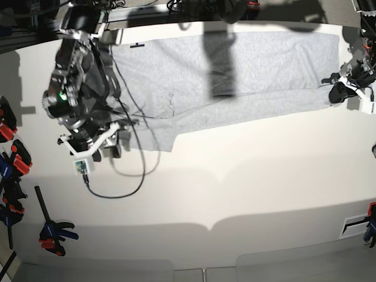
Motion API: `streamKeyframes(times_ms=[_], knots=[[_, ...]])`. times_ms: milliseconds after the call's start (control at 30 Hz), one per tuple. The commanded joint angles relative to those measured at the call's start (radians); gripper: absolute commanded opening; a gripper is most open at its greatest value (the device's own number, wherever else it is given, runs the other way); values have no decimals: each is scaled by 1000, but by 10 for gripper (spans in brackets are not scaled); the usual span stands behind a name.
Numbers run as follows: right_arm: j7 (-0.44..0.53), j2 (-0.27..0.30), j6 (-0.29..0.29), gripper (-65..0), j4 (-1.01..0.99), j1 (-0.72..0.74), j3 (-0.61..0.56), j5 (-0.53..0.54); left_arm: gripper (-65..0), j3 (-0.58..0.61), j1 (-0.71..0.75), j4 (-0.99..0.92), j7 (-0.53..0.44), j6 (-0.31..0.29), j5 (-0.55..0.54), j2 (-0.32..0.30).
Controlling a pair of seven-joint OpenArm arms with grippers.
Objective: Fold the T-shirt properly
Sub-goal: 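Fold the grasped side edge over the shirt body with the right gripper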
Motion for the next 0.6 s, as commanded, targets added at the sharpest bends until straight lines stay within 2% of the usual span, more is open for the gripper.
streamKeyframes(times_ms=[0, 133, 267, 433, 567], knots=[[19, -1, -18, -340, -24, 37, 3, -9, -650, -12, -6, 17, -19, -1, -25, -25], [-18, -20, -19, -340, -229, 111, 3, -69, -650, -12, -6, 17, -19, -1, -24, -25], [11, -22, -43, -340, -372, 153, 3, -137, -650, -12, -6, 17, -19, -1, -25, -25], [27, -20, -80, -340, -406, 159, 3, -206, -650, -12, -6, 17, -19, -1, -24, -25], [36, -16, -102, -340, -406, 159, 3, -214, -650, -12, -6, 17, -19, -1, -24, -25]])
